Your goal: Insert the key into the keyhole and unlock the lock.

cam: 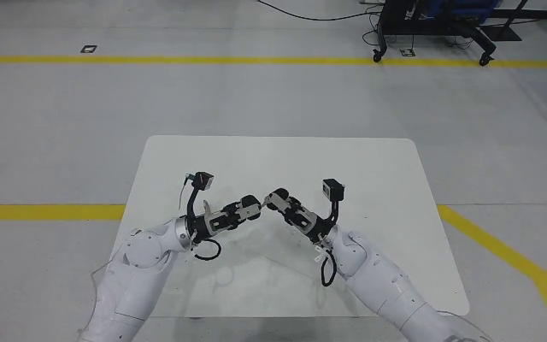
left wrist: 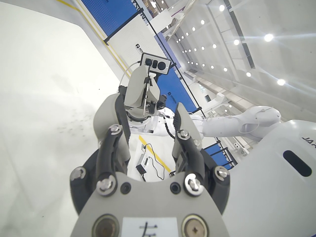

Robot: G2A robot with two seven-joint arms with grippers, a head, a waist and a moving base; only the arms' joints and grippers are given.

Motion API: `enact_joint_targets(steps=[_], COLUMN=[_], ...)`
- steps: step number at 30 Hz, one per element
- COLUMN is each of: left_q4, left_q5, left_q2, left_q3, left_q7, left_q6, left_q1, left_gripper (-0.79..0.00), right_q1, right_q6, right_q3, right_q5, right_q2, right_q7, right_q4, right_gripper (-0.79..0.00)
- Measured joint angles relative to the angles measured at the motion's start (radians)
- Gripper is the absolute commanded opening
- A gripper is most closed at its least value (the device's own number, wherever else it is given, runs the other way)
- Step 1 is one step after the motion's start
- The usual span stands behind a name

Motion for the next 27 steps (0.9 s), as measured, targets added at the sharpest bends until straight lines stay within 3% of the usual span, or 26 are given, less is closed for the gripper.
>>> enact_joint_targets(steps=[4,5,6,20,21,23,24,26,27], left_q4=[-0.004,-0.004,-0.005,0.000,0.001,0.001,0.001,0.000,-0.001], left_q5=[0.033,0.039,0.046,0.103,0.110,0.118,0.122,0.123,0.123], left_q2=[0.002,0.002,0.003,0.009,0.009,0.010,0.010,0.010,0.011], left_q3=[0.007,0.009,0.012,0.021,0.021,0.022,0.023,0.022,0.022], left_q7=[0.021,0.024,0.028,0.095,0.103,0.117,0.126,0.137,0.143], left_q6=[-0.002,-0.002,-0.002,-0.012,-0.013,-0.014,-0.016,-0.020,-0.023], left_q1=[0.002,0.002,0.002,-0.001,-0.001,0.000,0.000,0.000,0.001], left_gripper=[-0.600,-0.656,-0.785,-0.785,-0.785,-0.785,-0.785,-0.785,-0.785], right_q1=[0.009,0.011,0.013,0.009,0.007,0.004,0.002,-0.003,-0.006], right_q6=[0.000,0.000,0.000,0.000,0.000,0.000,0.002,0.005,0.007], right_q3=[-0.009,-0.010,-0.010,0.011,0.013,0.017,0.019,0.021,0.023], right_q5=[0.008,0.010,0.011,-0.054,-0.057,-0.064,-0.070,-0.077,-0.080], right_q2=[-0.008,-0.009,-0.011,-0.025,-0.026,-0.026,-0.027,-0.028,-0.028], right_q7=[0.012,0.014,0.017,0.017,0.018,0.022,0.025,0.028,0.030], right_q4=[0.011,0.013,0.016,0.040,0.036,0.030,0.025,0.016,0.010], right_gripper=[-0.785,-0.785,-0.785,-0.785,-0.720,-0.360,-0.403,-0.363,-0.191])
